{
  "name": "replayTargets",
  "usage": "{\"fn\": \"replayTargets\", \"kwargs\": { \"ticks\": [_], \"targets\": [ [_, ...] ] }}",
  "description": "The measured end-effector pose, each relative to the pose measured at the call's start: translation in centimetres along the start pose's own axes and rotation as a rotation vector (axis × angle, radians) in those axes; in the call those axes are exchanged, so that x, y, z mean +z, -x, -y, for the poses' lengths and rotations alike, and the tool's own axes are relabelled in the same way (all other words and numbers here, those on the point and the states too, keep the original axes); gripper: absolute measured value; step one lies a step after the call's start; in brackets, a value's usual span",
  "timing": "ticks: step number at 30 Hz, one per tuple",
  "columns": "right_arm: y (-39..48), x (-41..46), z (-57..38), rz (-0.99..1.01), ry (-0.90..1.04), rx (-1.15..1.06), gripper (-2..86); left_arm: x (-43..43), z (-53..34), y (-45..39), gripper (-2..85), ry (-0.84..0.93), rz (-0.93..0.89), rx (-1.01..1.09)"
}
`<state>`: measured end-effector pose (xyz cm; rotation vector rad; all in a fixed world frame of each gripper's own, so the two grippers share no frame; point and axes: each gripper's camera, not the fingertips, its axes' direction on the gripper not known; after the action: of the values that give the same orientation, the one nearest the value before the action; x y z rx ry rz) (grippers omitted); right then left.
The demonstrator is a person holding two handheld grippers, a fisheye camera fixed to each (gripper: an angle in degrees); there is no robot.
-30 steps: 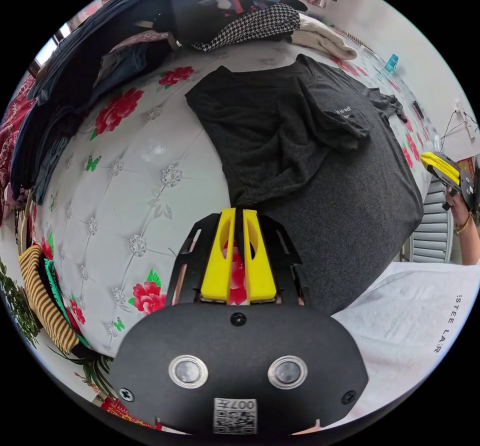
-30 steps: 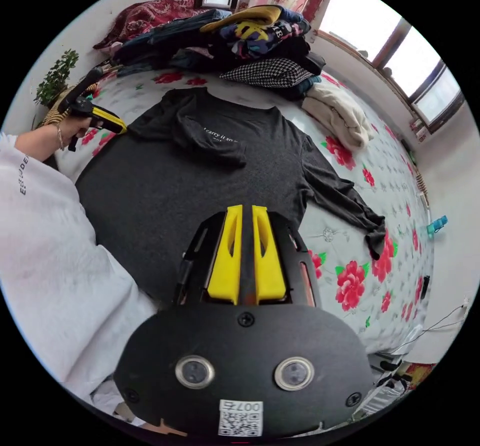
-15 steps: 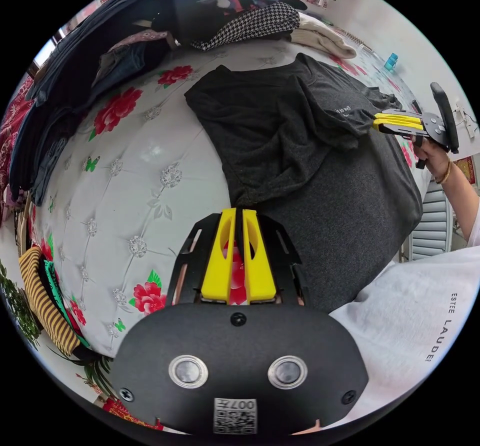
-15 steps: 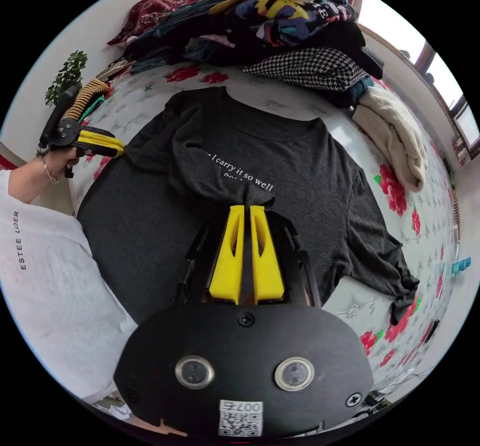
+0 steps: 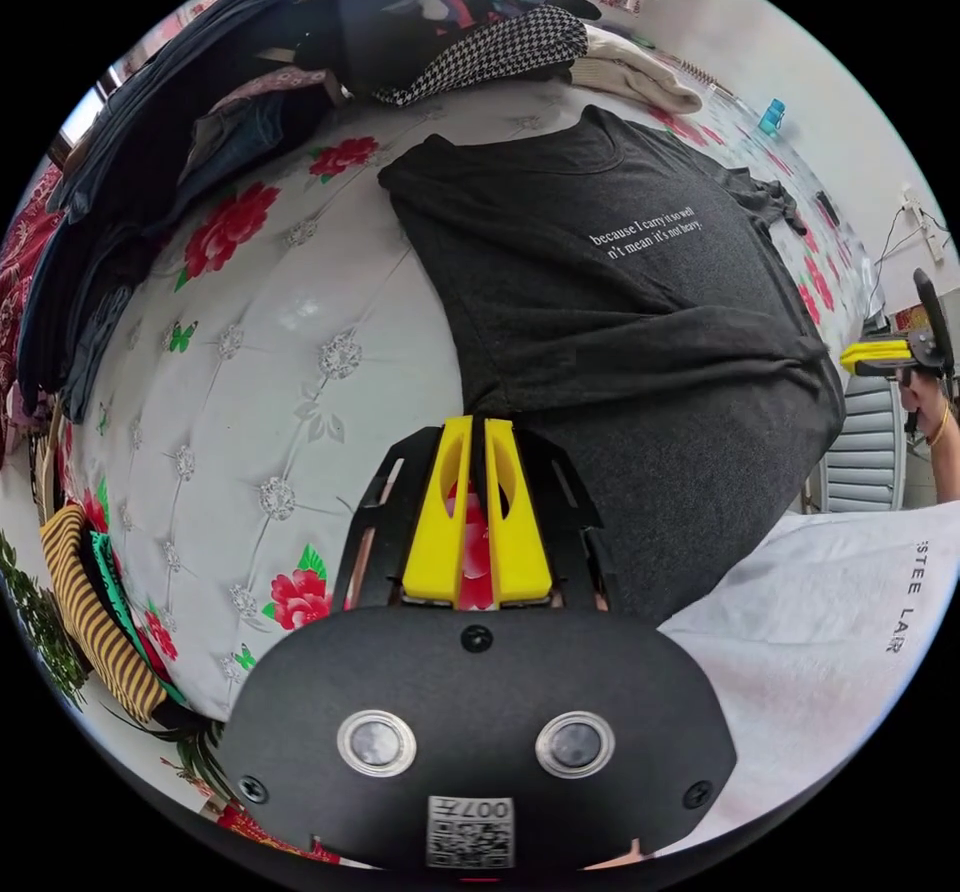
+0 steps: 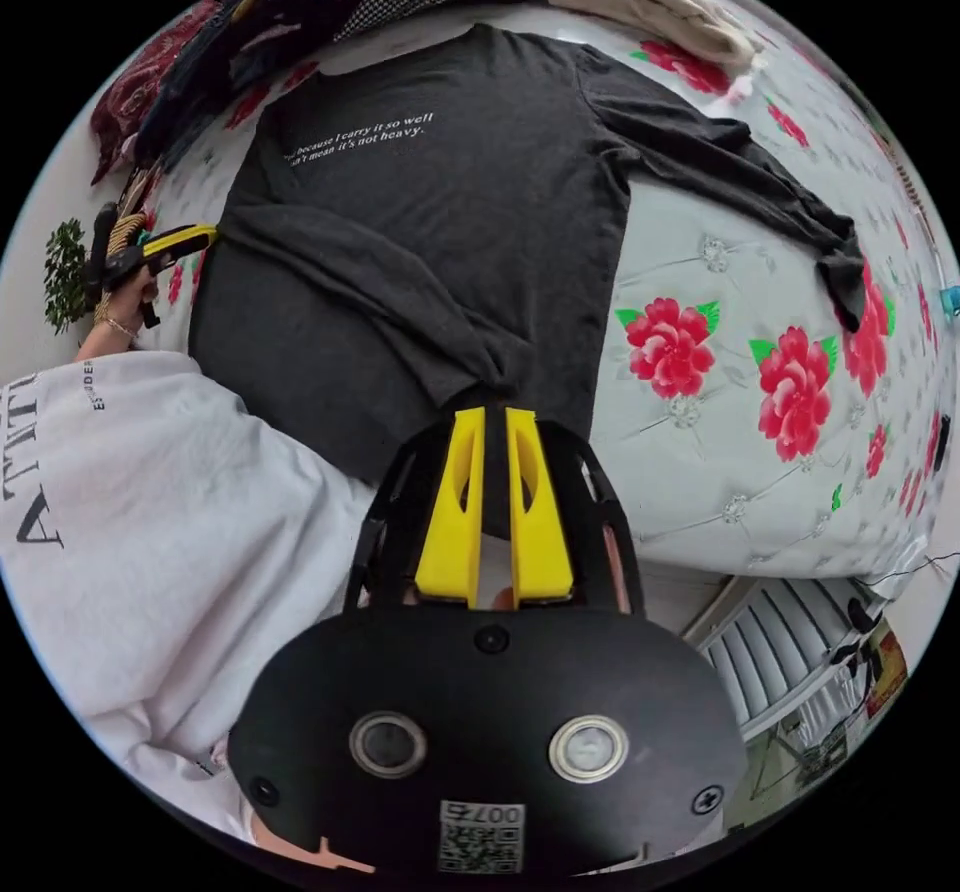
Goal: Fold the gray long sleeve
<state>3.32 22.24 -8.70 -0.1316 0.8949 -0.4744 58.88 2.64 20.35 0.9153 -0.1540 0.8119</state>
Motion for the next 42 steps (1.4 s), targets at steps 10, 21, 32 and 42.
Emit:
{"fn": "replayTargets", "kwargs": {
  "ticks": [10, 21, 32, 42],
  "targets": [
    [15.9, -6.3, 12.9, 0.086, -0.508, -0.423, 6.5, -0.7, -2.8, 0.2, -0.3, -0.022, 0.024, 0.004],
    [30.6, 5.9, 30.3, -0.044, -0.312, -0.491, 1.2, -1.6, -4.8, 0.9, -0.3, -0.016, 0.032, 0.015],
    [22.3, 2.7, 24.8, 0.111, -0.395, -0.32, 2.7, -2.5, -6.5, 2.2, -0.4, -0.018, 0.008, 0.027],
    [16.4, 4.4, 0.5, -0.064, -0.326, -0.236, 5.7, -2.9, -7.8, 2.1, -0.2, -0.027, 0.023, 0.04]
  ]
}}
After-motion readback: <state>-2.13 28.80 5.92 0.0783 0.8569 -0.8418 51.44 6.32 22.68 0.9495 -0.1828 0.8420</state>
